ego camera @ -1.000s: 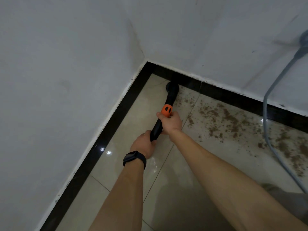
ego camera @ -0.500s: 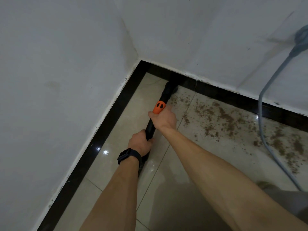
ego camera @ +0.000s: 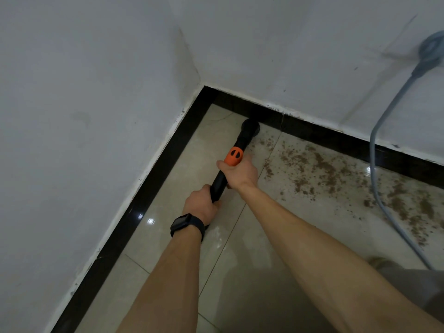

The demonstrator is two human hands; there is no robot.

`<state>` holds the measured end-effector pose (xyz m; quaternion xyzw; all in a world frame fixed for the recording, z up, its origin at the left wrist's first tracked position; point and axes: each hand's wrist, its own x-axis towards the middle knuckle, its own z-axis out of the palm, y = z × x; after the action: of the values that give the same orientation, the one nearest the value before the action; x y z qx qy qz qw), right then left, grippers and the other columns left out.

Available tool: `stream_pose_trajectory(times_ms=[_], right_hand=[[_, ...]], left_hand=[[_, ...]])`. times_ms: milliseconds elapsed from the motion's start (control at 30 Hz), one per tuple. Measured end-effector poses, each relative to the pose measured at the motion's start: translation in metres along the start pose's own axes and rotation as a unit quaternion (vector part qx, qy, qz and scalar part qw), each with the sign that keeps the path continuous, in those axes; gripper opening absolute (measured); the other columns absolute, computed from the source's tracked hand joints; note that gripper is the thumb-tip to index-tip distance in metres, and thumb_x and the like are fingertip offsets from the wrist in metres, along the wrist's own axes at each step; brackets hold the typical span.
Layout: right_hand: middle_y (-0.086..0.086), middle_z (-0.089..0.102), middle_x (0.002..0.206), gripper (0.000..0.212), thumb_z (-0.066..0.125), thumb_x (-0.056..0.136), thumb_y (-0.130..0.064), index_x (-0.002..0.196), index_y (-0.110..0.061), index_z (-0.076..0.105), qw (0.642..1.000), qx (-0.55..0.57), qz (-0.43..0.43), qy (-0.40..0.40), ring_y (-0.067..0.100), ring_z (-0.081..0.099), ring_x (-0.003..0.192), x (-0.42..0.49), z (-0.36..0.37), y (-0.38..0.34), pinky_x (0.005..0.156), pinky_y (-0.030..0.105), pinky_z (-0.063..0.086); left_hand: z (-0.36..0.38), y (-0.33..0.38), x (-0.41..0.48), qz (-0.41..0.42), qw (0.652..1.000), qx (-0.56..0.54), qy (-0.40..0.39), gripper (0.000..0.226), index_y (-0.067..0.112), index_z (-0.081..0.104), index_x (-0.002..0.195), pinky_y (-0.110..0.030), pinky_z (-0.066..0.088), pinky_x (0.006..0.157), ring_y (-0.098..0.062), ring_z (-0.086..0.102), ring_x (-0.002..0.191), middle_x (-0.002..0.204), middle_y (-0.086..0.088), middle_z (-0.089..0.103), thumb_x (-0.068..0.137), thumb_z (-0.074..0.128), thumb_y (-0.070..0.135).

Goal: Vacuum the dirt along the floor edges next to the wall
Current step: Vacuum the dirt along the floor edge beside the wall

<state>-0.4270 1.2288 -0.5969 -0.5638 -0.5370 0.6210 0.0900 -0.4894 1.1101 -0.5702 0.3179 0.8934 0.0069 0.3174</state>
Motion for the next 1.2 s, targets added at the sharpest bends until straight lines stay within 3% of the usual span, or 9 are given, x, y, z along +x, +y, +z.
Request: stream_pose_trajectory(times_ms=[133,367,567,667,733,1000,1200], right_hand=[[0.003,0.059,0.109,0.055,0.083,0.085,-0.037,0.122,-0.015,0.047,0.995,0.073,0.041,-0.060,0.025,0.067,0.096,-0.010,0.012,-0.006,0.074,0.046,0.066],[0.008,0.063,0.109,0.051,0.079,0.086,-0.032,0.121,-0.016,0.046,0.988,0.124,0.072,-0.061,0.023,0.069,0.092,-0.033,0.037,0.015,0.068,0.040,0.066],[0.012,0.065,0.105,0.039,0.078,0.086,-0.023,0.113,-0.013,0.053,0.970,0.207,0.098,-0.080,0.026,0.070,0.096,-0.053,0.048,0.049,0.074,0.048,0.066],[0.008,0.063,0.097,0.038,0.076,0.087,-0.022,0.113,-0.011,0.052,0.971,0.209,0.101,-0.063,0.024,0.069,0.091,-0.059,0.054,0.055,0.071,0.045,0.066],[0.008,0.062,0.095,0.036,0.076,0.085,-0.024,0.110,-0.012,0.052,0.973,0.201,0.099,-0.054,0.027,0.069,0.093,-0.055,0.056,0.055,0.075,0.050,0.065],[0.016,0.070,0.107,0.045,0.074,0.079,-0.030,0.115,-0.010,0.056,0.982,0.165,0.092,-0.029,0.026,0.070,0.091,-0.028,0.043,0.042,0.079,0.052,0.064],[0.016,0.068,0.112,0.052,0.076,0.083,-0.028,0.124,-0.006,0.053,0.978,0.173,0.097,-0.070,0.026,0.071,0.094,-0.015,0.033,0.037,0.062,0.040,0.064]], left_hand=[[-0.007,-0.018,-0.005,-0.022,0.999,0.017,0.021,0.034,0.018,0.053,0.122,-0.031,0.047,0.067,-0.021,0.060,0.082,0.098,-0.006,0.062,0.093,0.064,0.031],[-0.006,-0.044,-0.027,-0.010,0.999,0.047,0.003,0.034,0.015,0.048,0.127,-0.029,0.044,0.071,-0.020,0.057,0.085,0.108,-0.008,0.063,0.098,0.058,0.029],[0.008,-0.069,-0.052,0.007,0.998,0.065,-0.022,0.035,0.016,0.047,0.128,-0.035,0.050,0.081,-0.025,0.062,0.096,0.111,-0.008,0.063,0.097,0.058,0.029],[0.010,-0.073,-0.055,0.007,0.997,0.074,-0.027,0.035,0.016,0.047,0.127,-0.035,0.048,0.080,-0.027,0.062,0.097,0.111,-0.009,0.063,0.097,0.059,0.028],[0.009,-0.072,-0.052,0.007,0.997,0.073,-0.029,0.035,0.017,0.047,0.126,-0.037,0.050,0.081,-0.027,0.062,0.096,0.112,-0.009,0.064,0.096,0.059,0.029],[0.016,-0.046,-0.035,0.010,0.998,0.064,-0.020,0.036,0.015,0.046,0.126,-0.039,0.054,0.079,-0.027,0.064,0.094,0.110,-0.009,0.063,0.096,0.059,0.030],[0.017,-0.042,-0.024,0.005,0.998,0.057,-0.014,0.036,0.016,0.047,0.126,-0.037,0.055,0.079,-0.025,0.064,0.092,0.109,-0.008,0.063,0.096,0.060,0.031]])
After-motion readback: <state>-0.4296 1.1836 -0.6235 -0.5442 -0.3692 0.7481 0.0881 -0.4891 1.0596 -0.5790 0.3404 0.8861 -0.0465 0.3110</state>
